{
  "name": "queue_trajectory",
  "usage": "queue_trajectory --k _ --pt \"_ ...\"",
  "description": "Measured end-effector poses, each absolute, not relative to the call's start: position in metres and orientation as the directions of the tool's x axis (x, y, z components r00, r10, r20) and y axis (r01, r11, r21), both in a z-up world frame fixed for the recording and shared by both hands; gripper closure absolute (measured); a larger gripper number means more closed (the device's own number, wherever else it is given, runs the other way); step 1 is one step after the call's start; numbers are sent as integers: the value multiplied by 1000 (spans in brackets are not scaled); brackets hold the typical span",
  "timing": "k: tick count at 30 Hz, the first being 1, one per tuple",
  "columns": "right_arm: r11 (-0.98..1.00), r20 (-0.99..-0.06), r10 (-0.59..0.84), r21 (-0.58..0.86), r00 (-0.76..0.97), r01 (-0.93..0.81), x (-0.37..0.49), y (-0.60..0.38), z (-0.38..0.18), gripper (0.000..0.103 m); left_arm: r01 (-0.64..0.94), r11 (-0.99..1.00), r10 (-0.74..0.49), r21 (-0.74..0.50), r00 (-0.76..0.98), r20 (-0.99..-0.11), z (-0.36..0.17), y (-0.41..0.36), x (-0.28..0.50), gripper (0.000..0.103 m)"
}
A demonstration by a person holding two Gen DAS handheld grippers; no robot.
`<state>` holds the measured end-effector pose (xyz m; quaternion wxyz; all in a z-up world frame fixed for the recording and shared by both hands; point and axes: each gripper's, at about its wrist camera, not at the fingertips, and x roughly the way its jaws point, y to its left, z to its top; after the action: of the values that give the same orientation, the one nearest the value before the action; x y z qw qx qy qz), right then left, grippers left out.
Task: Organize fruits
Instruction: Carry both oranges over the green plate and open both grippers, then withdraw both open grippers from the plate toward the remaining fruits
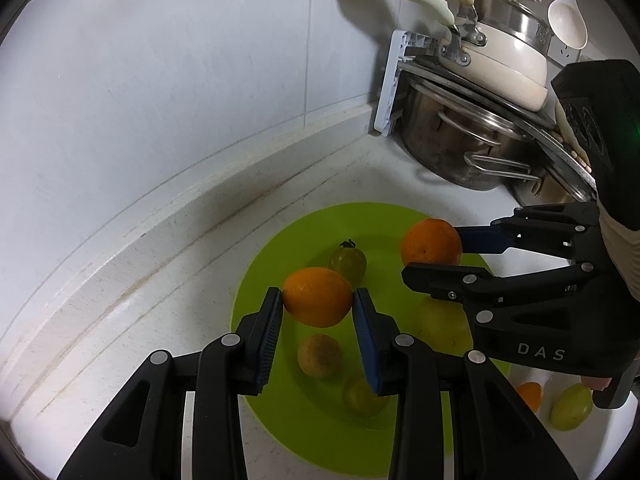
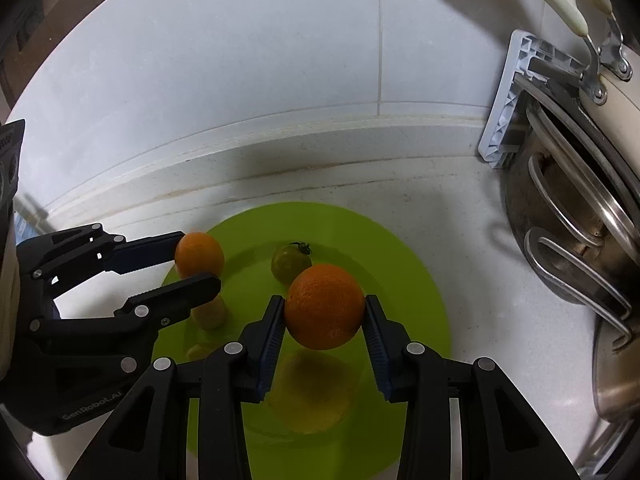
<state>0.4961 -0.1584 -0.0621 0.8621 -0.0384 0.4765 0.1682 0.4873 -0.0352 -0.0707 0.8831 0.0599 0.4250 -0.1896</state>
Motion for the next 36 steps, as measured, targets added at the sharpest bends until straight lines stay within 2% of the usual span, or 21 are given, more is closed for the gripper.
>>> queue_trajectory --k 6,17,36 --pt "942 -838 252 98 485 -321 497 -159 -62 62 366 929 -272 -51 583 -765 -67 -30 485 61" --pt "937 -802 265 85 535 -338 468 -158 -38 62 350 937 -252 -14 646 -721 -37 -22 453 58" --pt "944 -670 274 51 690 -326 353 -160 26 62 364 931 -283 12 744 -606 23 -10 349 48"
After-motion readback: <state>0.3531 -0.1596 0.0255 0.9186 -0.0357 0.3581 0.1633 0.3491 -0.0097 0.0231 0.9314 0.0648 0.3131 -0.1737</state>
